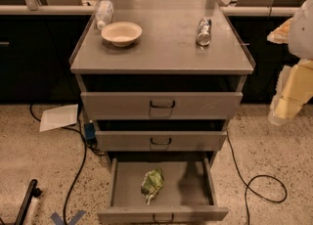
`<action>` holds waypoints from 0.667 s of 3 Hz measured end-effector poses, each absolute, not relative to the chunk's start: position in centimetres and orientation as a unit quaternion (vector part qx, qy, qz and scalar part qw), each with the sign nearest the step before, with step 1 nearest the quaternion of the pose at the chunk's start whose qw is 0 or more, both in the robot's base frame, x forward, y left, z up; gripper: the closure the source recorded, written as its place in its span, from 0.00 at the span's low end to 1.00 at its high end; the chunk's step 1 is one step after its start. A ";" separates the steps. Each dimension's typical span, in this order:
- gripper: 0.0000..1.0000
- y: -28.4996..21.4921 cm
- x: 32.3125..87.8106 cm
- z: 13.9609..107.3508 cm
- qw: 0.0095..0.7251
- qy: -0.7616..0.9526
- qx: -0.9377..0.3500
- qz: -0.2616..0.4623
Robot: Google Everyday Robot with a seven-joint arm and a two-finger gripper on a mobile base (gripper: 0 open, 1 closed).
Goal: Pick green jalapeno chip bag from bottom drawer and place on counter
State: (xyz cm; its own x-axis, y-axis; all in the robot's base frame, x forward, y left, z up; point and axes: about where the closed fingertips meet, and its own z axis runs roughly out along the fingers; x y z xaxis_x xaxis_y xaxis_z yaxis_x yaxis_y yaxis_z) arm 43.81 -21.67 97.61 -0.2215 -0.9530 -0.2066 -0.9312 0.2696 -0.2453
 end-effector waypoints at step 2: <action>0.00 -21.3 42.6 95.6 0.193 0.799 -0.569 -0.025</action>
Offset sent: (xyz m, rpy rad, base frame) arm 0.0005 -0.0029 -0.0823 0.1829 -0.1411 -0.2114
